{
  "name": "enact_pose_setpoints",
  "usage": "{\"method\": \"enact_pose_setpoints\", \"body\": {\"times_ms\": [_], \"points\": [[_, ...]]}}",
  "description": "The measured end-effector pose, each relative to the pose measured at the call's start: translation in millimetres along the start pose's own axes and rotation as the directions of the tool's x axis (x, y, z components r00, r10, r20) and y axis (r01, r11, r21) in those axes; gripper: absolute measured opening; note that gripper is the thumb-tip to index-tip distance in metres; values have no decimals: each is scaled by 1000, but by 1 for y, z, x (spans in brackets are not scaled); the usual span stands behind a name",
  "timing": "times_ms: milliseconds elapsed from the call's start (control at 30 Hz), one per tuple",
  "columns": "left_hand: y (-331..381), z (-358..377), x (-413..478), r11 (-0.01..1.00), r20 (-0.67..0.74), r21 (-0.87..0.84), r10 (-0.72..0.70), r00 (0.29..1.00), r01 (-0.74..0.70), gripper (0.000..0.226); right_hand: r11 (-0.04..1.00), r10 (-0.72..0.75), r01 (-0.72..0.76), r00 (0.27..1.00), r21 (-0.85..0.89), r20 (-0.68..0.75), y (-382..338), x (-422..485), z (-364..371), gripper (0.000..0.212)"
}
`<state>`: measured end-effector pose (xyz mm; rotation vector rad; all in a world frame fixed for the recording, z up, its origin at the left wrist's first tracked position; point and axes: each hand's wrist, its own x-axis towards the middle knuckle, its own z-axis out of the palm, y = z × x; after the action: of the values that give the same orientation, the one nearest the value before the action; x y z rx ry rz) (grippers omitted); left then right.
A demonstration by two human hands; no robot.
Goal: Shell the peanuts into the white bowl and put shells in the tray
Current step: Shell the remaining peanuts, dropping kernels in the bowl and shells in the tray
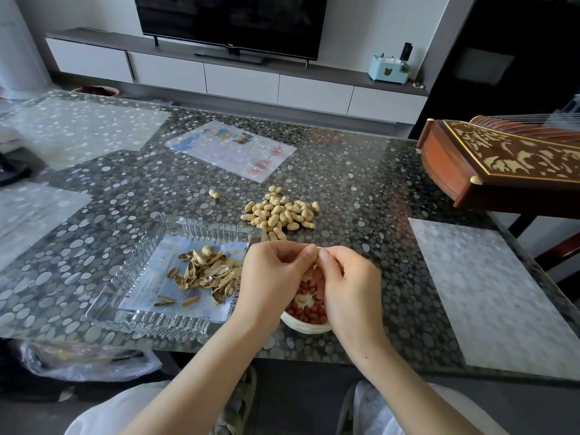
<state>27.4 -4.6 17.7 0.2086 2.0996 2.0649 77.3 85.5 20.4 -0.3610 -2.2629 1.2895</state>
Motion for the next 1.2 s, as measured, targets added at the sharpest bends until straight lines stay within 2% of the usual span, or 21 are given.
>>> {"method": "enact_pose_setpoints", "body": {"times_ms": [200, 333, 433, 500, 567, 600, 667, 733, 833, 967, 1033, 1100, 1200], "points": [[1, 0, 0, 993, -18, -65, -100, 995, 99, 6, 960, 237, -239, 971, 145, 31, 6, 9, -1, 33], [1, -3, 3, 996, -12, -43, -82, 997, 82, 5, 834, 413, -467, 882, 294, 228, 1, 14, -8, 30], [0, -3, 5, 997, -35, -29, -70, 997, 69, 6, 748, 459, -552, 831, 369, 313, -1, 19, -13, 27], [1, -3, 5, 997, -47, -19, -70, 996, 69, 6, 789, 442, -520, 850, 326, 286, 3, 22, -17, 26], [1, -5, 6, 997, -47, 60, -45, 998, 48, 8, 935, 325, -346, 926, 84, 193, 11, 25, -21, 26], [2, -6, 6, 991, -36, 131, -19, 999, 24, 10, 970, 244, -236, 955, -67, 169, 14, 26, -23, 25], [3, -8, 7, 963, -8, 268, 23, 1000, -20, 13, 955, 136, -81, 974, -284, 180, 19, 28, -27, 24], [4, -9, 9, 922, -5, 385, 54, 999, -48, 13, 935, 93, -23, 979, -354, 181, 23, 28, -29, 22], [5, -17, 15, 911, -15, 410, 60, 998, -48, 15, 965, 108, -60, 979, -257, 175, 25, 30, -30, 19], [9, -43, 23, 953, -66, 302, 10, 998, 10, 24, 975, 196, -214, 958, 62, 211, 17, 33, -29, 6], [9, -61, 29, 926, -125, 376, 18, 992, 30, 25, 951, 210, -260, 940, 166, 268, 10, 33, -23, 2], [7, -77, 35, 850, -169, 523, 30, 985, 64, 23, 964, 163, -217, 940, 154, 299, 3, 34, -11, 6], [3, -94, 40, 716, -202, 688, 36, 979, 116, 20, 999, -19, 33, 930, -32, 367, -8, 37, 12, 7]]}}
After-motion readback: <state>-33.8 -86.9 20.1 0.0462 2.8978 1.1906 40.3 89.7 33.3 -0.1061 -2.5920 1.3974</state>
